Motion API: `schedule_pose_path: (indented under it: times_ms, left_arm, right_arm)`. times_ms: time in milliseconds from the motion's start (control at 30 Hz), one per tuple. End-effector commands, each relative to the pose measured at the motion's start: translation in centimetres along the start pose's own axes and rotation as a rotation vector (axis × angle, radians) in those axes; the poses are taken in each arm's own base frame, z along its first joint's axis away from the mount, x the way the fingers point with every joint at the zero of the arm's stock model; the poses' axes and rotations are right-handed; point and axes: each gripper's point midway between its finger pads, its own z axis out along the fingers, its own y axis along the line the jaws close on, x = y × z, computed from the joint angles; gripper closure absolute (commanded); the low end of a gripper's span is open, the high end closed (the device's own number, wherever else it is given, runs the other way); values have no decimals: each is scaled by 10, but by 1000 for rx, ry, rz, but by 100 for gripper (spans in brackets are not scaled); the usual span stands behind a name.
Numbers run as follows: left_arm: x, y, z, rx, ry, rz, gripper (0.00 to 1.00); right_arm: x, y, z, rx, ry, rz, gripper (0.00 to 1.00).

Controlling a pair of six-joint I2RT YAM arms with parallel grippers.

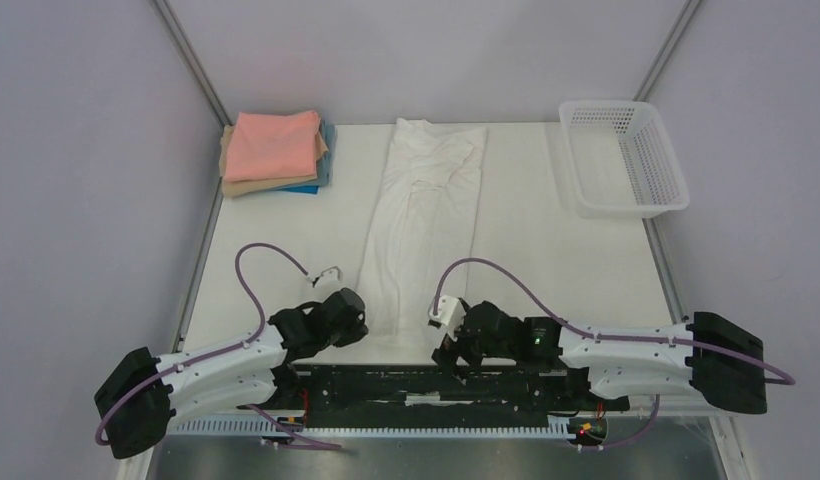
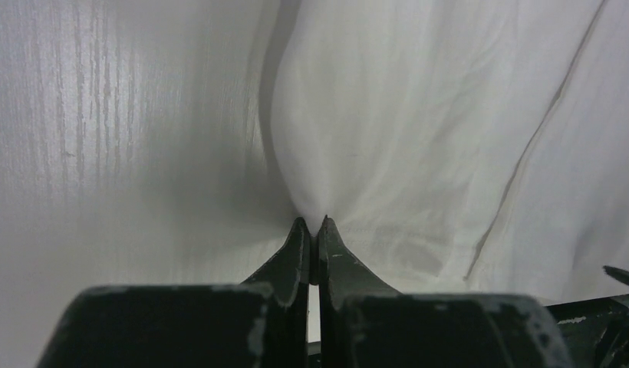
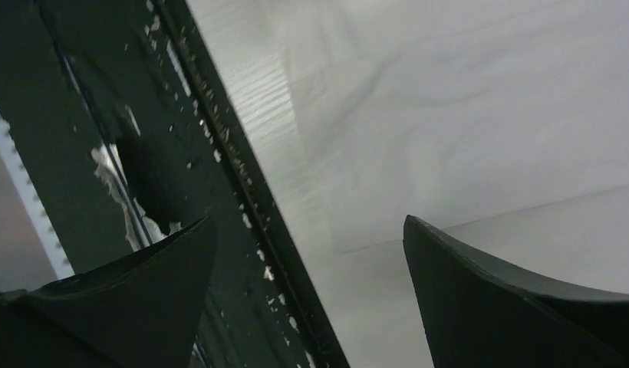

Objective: Fold and stack the t-shirts
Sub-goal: Grab the bottom of the folded rectangular tshirt with both arms

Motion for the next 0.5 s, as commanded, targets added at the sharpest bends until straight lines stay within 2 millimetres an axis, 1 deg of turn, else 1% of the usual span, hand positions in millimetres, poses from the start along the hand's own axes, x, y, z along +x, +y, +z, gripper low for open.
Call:
schedule_pose_path:
  times_ms: [0, 133, 167, 233, 333, 400, 467]
  left_arm:
    - [11, 12, -2, -21, 44, -9, 98]
    - [12, 10, -3, -8, 47, -11, 98]
    - [13, 10, -3, -6, 48, -11, 98]
    - [13, 10, -4, 3, 51, -14, 98]
    - [15, 7, -5, 22, 62, -12, 98]
    - [17, 5, -5, 34, 71, -13, 98]
    - [20, 4, -4, 46, 81, -13, 98]
  right_arm:
    - [22, 13, 3, -4, 137, -179, 10]
    - [33, 0, 11, 81, 206, -200, 18]
    - [34, -6, 11, 120, 210, -198, 20]
    - [37, -15, 11, 171, 221, -193, 29]
    - [38, -14, 11, 172, 218, -178, 34]
    - [38, -11, 12, 160, 213, -164, 39]
    - [42, -7, 13, 133, 226, -157, 41]
